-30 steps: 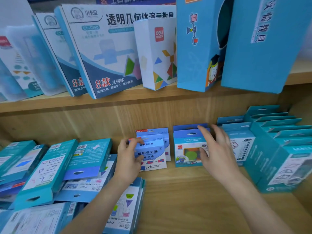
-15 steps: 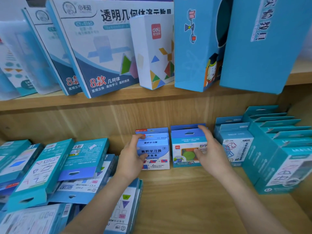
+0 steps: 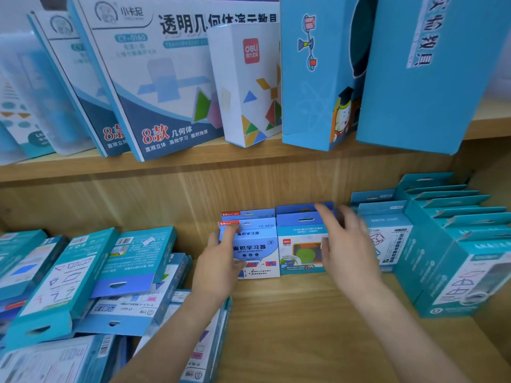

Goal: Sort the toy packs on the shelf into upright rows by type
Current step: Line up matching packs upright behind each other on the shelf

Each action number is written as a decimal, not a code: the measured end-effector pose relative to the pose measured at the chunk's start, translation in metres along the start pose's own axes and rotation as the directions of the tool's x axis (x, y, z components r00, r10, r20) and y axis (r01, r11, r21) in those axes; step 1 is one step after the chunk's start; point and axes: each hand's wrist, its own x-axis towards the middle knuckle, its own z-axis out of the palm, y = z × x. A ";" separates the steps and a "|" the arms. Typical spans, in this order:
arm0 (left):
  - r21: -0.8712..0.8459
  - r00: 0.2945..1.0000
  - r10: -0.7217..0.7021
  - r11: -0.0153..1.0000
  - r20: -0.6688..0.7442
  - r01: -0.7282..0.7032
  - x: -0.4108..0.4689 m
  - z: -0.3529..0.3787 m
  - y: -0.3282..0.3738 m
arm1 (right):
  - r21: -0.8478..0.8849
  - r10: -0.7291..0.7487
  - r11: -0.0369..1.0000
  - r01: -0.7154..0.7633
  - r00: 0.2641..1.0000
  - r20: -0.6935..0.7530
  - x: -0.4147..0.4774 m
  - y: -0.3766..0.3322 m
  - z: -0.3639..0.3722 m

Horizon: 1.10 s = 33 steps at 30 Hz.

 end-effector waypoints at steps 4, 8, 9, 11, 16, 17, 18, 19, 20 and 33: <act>0.080 0.999 -0.034 0.996 -0.017 0.035 0.002 0.002 0.002 | -0.071 -0.155 0.986 0.149 0.985 -0.079 0.004 -0.011 0.003; 0.100 0.998 -0.063 0.993 -0.009 0.064 -0.001 0.001 0.008 | -0.102 -0.225 0.966 0.237 0.967 0.118 0.004 -0.014 0.017; 0.077 0.998 -0.064 0.995 -0.010 0.065 -0.001 0.002 0.008 | -0.088 -0.237 0.964 0.253 0.959 0.155 0.002 -0.013 0.020; -0.010 0.998 -0.062 0.998 -0.023 0.062 -0.002 0.002 0.009 | -0.066 -0.261 0.959 0.274 0.952 0.162 0.001 -0.008 0.020; -0.245 0.997 -0.081 0.966 -0.005 0.078 -0.002 0.004 0.010 | -0.030 -0.275 0.958 0.286 0.943 0.188 0.001 -0.003 0.015; -0.284 0.996 -0.082 0.955 0.016 0.083 -0.002 0.003 0.010 | -0.014 -0.276 0.959 0.283 0.945 0.177 0.000 -0.005 0.013; -0.298 0.997 -0.071 0.952 0.024 0.075 -0.004 -0.001 0.011 | 0.002 -0.278 0.960 0.281 0.948 0.156 -0.002 -0.007 0.010; -0.292 0.999 -0.049 0.955 0.015 0.051 -0.006 -0.005 0.011 | 0.017 -0.281 0.959 0.282 0.950 0.133 -0.005 -0.009 0.007; -0.280 1.000 -0.017 0.960 -0.012 0.014 -0.009 -0.012 0.012 | 0.036 -0.286 0.958 0.284 0.952 0.107 -0.007 -0.012 0.003; -0.167 0.987 -0.049 0.986 -0.156 0.023 -0.134 -0.136 -0.085 | 0.549 -0.324 0.814 0.188 0.932 0.161 -0.059 -0.106 -0.024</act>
